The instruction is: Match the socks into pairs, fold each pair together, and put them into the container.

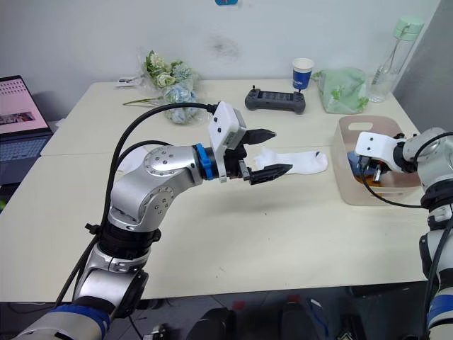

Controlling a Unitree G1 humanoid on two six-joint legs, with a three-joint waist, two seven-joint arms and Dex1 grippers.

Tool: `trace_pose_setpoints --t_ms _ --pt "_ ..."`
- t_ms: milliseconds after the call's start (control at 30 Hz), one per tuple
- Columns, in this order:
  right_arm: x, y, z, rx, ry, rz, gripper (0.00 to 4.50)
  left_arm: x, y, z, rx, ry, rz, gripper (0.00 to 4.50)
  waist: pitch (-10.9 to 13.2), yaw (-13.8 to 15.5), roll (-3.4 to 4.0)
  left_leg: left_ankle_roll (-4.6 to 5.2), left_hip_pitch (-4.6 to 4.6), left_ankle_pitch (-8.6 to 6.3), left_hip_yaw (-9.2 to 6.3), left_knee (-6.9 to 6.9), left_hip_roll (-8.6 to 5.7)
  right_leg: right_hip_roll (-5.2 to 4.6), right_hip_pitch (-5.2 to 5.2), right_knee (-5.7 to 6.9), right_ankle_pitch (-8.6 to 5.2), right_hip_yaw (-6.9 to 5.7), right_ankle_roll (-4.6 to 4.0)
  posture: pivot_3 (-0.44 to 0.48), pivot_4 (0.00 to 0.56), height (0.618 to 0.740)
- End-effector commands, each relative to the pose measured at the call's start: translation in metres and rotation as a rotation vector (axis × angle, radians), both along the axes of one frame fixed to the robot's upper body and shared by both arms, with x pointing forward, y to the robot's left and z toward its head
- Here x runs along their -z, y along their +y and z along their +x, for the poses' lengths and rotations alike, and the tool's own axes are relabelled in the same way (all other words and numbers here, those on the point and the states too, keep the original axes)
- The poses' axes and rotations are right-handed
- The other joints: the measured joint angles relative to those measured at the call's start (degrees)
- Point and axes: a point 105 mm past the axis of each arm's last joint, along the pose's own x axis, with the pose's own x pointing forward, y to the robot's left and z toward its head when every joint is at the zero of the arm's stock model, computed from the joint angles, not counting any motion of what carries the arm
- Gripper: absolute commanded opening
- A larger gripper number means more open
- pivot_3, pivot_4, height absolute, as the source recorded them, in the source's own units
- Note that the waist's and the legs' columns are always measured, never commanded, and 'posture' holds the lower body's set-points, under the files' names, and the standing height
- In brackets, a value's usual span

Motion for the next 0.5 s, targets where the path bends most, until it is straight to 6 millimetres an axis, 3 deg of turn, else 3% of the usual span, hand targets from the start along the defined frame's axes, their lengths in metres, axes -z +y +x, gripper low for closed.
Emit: trace_pose_setpoints --t_ms 33,333,467,500 --pt "-0.004 -0.002 -0.001 0.013 -0.004 0.036 0.02 -0.009 -0.002 -0.005 0.021 -0.043 0.003 4.50 0.0 0.0 0.00 0.00 0.00 0.00 0.00 0.00 0.00 0.00 0.00 0.00 0.00 0.00 0.00 0.000 0.150 0.740" --pt "0.005 -0.005 -0.005 0.052 0.028 0.109 0.02 -0.004 0.002 -0.002 0.012 -0.032 0.018 4.50 0.0 0.0 0.00 0.00 0.00 0.00 0.00 0.02 0.00 0.00 0.01 0.00 0.00 0.00 0.00 0.000 0.150 0.740" --pt "-0.016 -0.006 0.001 0.058 -0.054 0.110 0.02 -0.004 0.009 0.001 -0.011 -0.033 0.020 4.50 0.0 0.0 0.00 0.00 0.00 0.00 0.00 0.02 0.00 0.00 0.01 0.00 0.00 0.00 0.00 0.000 0.150 0.740" --pt "-0.029 -0.005 0.003 0.057 -0.100 0.137 0.02 -0.004 0.014 0.002 -0.027 -0.036 0.022 4.50 0.0 0.0 0.00 0.00 0.00 0.00 0.00 0.02 0.00 0.00 0.01 0.00 0.00 -0.01 0.00 0.000 0.150 0.740"
